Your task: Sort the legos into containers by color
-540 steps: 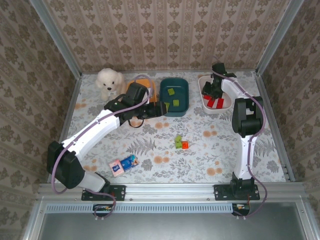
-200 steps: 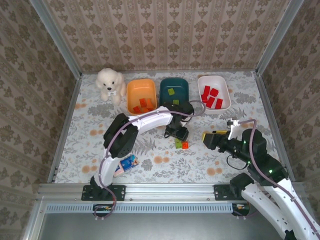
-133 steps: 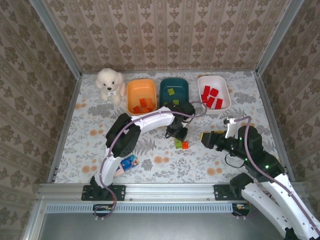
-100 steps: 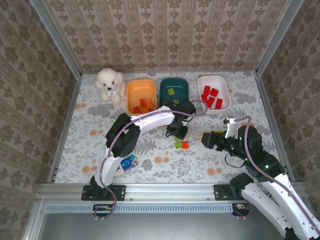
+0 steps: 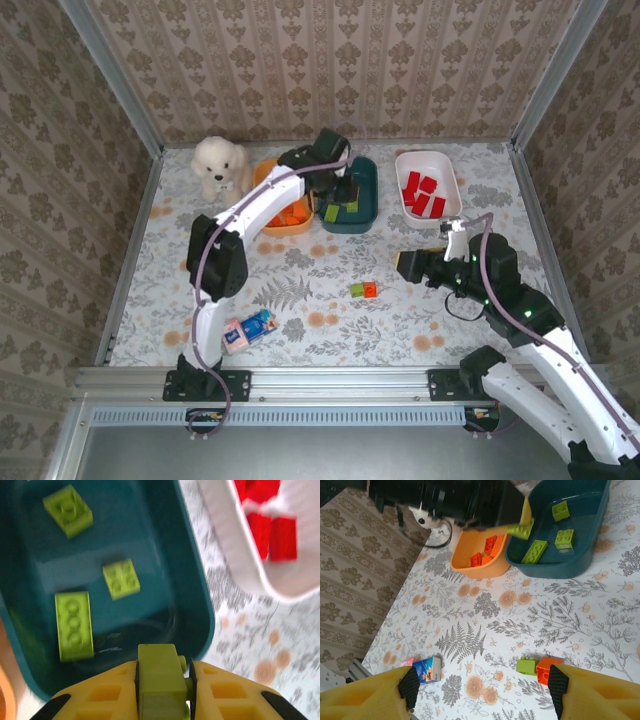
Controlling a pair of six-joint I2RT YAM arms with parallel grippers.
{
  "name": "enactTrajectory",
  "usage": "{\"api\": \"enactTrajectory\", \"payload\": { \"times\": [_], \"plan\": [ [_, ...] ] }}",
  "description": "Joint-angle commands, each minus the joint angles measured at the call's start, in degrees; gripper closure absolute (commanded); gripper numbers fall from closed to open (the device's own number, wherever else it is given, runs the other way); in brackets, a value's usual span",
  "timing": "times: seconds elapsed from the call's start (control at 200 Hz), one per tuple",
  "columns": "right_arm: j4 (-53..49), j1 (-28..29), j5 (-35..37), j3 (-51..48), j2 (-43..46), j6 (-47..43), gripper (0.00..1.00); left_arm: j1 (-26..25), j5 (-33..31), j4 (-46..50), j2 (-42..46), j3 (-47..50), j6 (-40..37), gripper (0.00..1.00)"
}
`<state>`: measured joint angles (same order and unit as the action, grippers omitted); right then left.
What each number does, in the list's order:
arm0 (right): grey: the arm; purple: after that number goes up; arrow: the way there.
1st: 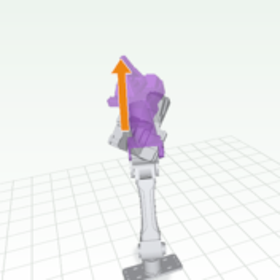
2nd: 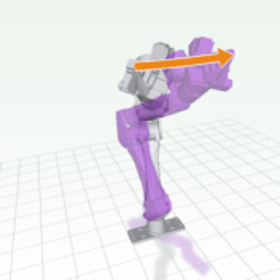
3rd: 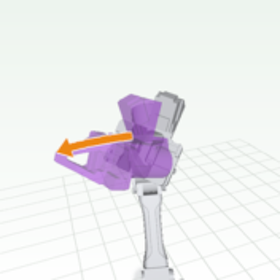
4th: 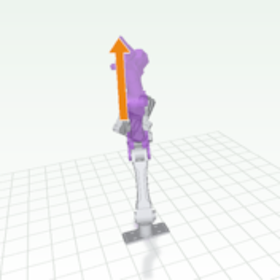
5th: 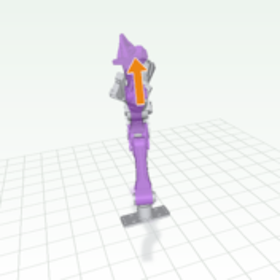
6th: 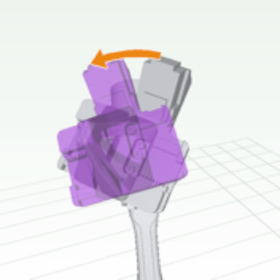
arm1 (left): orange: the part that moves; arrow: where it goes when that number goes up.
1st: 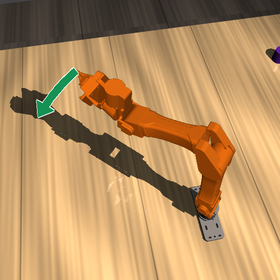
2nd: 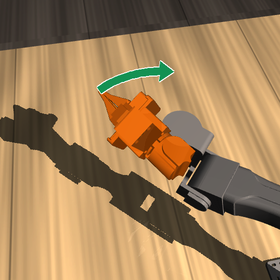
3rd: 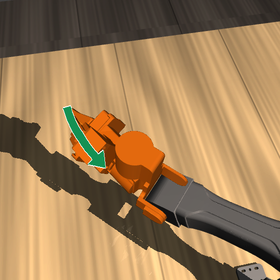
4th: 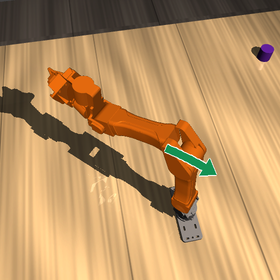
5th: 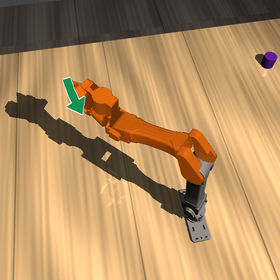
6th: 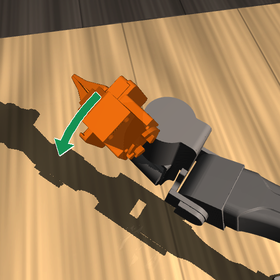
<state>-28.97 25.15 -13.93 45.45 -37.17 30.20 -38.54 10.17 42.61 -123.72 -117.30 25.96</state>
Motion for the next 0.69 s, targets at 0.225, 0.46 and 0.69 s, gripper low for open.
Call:
{"api": "enactTrajectory", "payload": {
  "times": [0.225, 0.46, 0.69],
  "plan": [
    [2.2, 0.3, 1.6, 3.0, -2.4, -0.2, 0.29, 2.7, 6.8, -3.7, -20.6, -23.6, 4.8, 0.73],
    [0.5, 0.3, 2.8, 2.2, -0.1, 0.7, 0.29, 3.3, 9.1, -8.1, -25.0, -23.8, 8.2, 0.66],
    [-1.4, 0.4, 2.8, 0.9, 0.9, 1.0, 0.29, 3.3, 10.0, -6.9, -22.4, -21.6, 9.0, 0.47]
  ]
}}
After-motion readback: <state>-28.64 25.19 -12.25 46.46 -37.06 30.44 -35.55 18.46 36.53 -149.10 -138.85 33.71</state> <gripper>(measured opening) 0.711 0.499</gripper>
